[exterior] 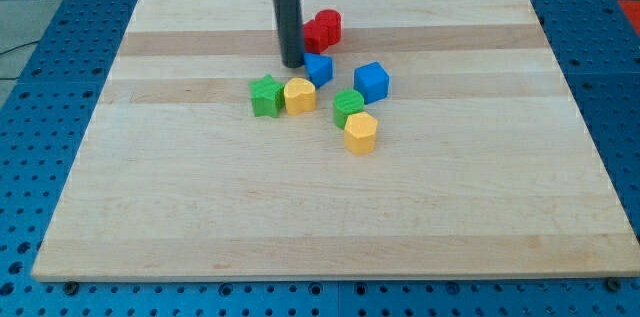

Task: Move green star towards top right

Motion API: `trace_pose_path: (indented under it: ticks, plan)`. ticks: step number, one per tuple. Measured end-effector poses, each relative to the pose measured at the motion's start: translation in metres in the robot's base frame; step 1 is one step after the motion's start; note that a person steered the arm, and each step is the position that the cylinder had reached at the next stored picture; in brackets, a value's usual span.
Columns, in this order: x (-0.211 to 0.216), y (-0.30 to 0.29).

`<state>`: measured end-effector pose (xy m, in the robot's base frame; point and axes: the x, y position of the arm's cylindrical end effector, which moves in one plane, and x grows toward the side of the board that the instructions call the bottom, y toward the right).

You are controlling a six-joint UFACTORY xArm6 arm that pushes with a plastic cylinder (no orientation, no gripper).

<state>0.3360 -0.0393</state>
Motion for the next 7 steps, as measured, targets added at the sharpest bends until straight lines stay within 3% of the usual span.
trace_pose_path:
  ticks: [3,5,6,7]
  plan:
    - [-0.029,0.023]
    - [-0.054,-0.008]
    - [-0.058,-0.008]
    - [-0.029,-0.008]
